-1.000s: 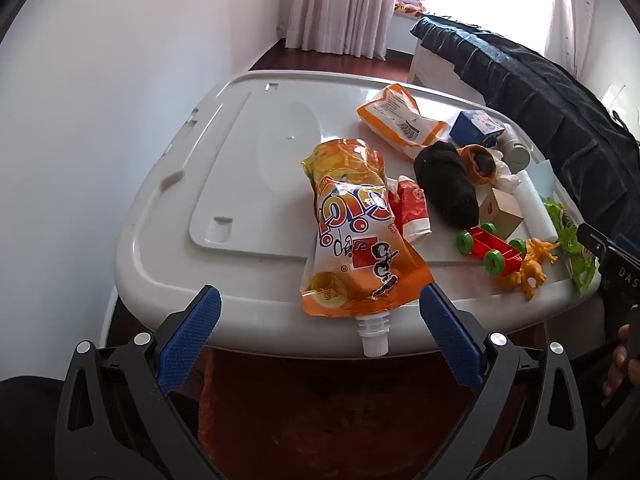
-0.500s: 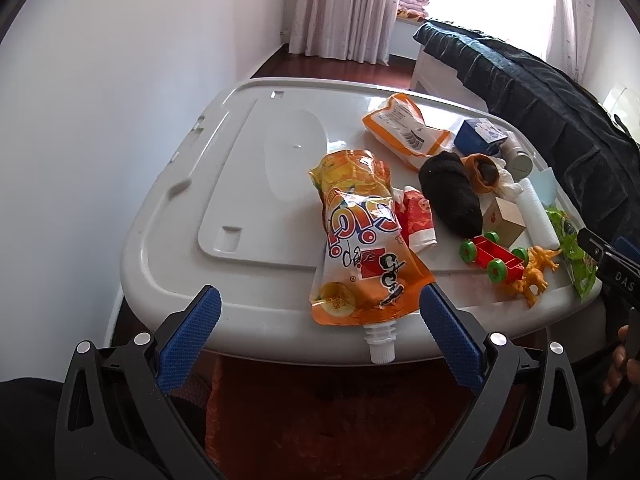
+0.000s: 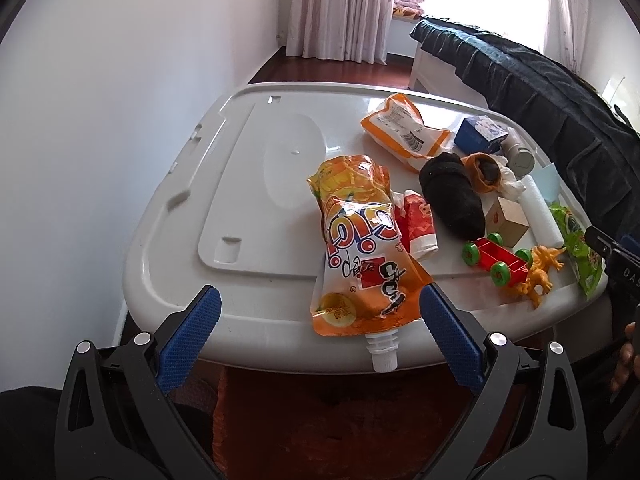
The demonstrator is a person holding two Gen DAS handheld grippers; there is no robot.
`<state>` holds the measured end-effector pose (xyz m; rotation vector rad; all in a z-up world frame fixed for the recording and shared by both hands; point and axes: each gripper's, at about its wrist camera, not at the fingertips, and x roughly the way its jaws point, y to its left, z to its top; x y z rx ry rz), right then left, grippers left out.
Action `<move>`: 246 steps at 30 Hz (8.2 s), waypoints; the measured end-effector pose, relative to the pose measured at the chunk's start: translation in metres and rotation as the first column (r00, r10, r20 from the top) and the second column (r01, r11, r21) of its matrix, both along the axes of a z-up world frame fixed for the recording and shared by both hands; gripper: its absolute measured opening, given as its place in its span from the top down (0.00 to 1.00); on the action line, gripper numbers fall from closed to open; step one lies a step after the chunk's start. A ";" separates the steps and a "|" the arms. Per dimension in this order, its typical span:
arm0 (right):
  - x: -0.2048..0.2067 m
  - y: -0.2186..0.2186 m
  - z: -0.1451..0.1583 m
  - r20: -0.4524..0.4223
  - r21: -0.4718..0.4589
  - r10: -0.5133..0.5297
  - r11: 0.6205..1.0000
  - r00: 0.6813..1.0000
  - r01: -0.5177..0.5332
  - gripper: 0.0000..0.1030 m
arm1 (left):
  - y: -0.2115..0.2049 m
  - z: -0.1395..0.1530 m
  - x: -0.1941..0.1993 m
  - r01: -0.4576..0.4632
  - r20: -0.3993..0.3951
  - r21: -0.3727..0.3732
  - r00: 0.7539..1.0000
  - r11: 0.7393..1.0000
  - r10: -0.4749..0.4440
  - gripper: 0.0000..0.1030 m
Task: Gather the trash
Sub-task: 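Move both tools toward the items on the white lid, then grasp the green snack bag with the right tool while the left tool approaches the orange juice pouch, then grasp the orange juice pouch with the left tool while the right tool carries the green bag to the bin, then grasp the orange dinosaur with the right tool while the left tool grasps the red-white wrapper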
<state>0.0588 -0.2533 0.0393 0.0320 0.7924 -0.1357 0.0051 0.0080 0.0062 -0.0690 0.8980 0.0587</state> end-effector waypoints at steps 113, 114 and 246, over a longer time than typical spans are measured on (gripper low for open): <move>0.061 -0.044 0.002 -0.113 0.292 0.220 0.939 0.969 -0.179 0.73 | 0.011 -0.026 0.059 0.016 -0.148 -0.066 0.989 0.998 -0.026 0.06; 0.062 -0.043 0.002 -0.116 0.293 0.222 0.939 0.968 -0.180 0.73 | 0.011 -0.024 0.057 0.019 -0.142 -0.067 0.989 0.998 -0.029 0.06; 0.015 0.058 -0.062 -0.121 0.105 0.228 0.971 0.966 -0.216 0.27 | -0.047 -0.008 -0.046 0.168 -0.122 0.061 0.980 0.984 -0.159 0.23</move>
